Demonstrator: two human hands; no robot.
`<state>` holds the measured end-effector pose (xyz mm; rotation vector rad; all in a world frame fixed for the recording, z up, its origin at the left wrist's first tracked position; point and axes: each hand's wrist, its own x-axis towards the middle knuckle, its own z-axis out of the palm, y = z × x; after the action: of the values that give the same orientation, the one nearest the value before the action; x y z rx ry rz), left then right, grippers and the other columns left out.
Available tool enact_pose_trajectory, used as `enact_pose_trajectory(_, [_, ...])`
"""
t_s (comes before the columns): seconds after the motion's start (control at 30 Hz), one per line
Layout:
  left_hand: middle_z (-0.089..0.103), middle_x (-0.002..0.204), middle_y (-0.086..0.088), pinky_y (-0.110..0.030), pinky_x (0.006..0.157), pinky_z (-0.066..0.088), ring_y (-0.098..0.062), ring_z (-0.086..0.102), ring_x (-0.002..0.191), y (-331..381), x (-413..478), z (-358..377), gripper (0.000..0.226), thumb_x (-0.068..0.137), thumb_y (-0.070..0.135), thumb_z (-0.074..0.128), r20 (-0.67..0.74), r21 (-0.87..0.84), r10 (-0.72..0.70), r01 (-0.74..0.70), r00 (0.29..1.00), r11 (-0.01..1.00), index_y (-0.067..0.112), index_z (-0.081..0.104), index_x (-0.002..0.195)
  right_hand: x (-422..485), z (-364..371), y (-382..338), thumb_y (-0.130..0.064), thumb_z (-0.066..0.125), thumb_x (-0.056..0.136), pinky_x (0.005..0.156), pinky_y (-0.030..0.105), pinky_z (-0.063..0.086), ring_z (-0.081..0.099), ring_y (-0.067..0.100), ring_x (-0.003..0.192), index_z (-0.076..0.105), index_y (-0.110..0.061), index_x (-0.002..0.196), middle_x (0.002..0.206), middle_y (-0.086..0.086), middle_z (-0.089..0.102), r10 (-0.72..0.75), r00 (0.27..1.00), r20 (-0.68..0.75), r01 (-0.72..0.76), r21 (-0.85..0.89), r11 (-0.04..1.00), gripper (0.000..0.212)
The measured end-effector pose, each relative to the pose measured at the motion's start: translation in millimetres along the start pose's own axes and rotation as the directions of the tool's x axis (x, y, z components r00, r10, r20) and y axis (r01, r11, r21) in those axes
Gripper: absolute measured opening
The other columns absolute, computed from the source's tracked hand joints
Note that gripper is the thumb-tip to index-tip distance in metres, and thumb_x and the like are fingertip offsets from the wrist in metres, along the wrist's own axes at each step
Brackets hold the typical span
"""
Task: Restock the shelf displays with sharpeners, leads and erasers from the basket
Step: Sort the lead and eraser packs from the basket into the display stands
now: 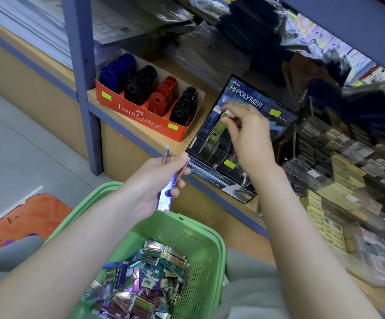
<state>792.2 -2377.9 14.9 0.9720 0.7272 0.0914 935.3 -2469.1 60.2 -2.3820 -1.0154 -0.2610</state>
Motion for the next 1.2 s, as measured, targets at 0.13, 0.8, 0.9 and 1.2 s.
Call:
enact_pose_trajectory(0.13, [0.059, 0.09, -0.006, -0.015, 0.035, 0.034, -0.01, 0.044, 0.057, 2, -2, 0, 0.028, 0.091, 0.03, 0.06, 0.006, -0.004, -0.006, 0.006, 1.0, 1.0, 0.002, 0.059, 0.098, 2, -1, 1, -0.014, 0.055, 0.096, 0.1, 0.032, 0.044, 0.055, 0.016, 0.107, 0.062, -0.012, 0.123, 0.121, 0.007, 0.058, 0.021, 0.999, -0.027, -0.021, 0.015, 1.0, 0.028])
enact_pose_trajectory(0.8, [0.052, 0.089, -0.01, -0.016, 0.04, 0.039, -0.011, 0.042, 0.061, 6, -2, -3, 0.013, 0.098, 0.002, 0.039, 0.016, -0.074, -0.016, 0.018, 1.0, 0.997, 0.0, 0.05, 0.105, -9, 14, 4, -0.015, 0.071, 0.085, 0.075, 0.021, 0.044, 0.046, 0.005, 0.067, 0.062, -0.013, 0.098, 0.097, -0.003, 0.049, 0.07, 0.997, -0.014, -0.07, -0.02, 0.997, 0.016])
enact_pose_trajectory(0.9, [0.058, 0.09, -0.008, -0.014, 0.039, 0.039, -0.009, 0.044, 0.06, 5, -4, -2, 0.012, 0.098, 0.007, 0.044, 0.023, -0.05, -0.003, 0.005, 1.0, 0.999, 0.005, 0.053, 0.105, -9, 11, 4, -0.017, 0.065, 0.089, 0.075, 0.025, 0.047, 0.052, 0.01, 0.075, 0.066, -0.012, 0.106, 0.1, -0.001, 0.053, 0.036, 0.999, -0.019, -0.038, -0.081, 0.996, 0.017])
enact_pose_trajectory(1.2, [0.063, 0.064, 0.006, -0.013, 0.032, 0.025, -0.002, 0.041, 0.034, 3, -11, -5, 0.021, 0.095, 0.019, 0.054, 0.053, 0.182, 0.089, -0.097, 0.995, 0.978, 0.008, 0.063, 0.109, -30, 8, -5, -0.024, 0.049, 0.099, 0.068, 0.017, 0.04, 0.052, 0.009, 0.077, 0.064, -0.013, 0.108, 0.094, -0.002, 0.057, 0.0, 0.998, -0.069, 0.004, 0.051, 0.999, 0.021])
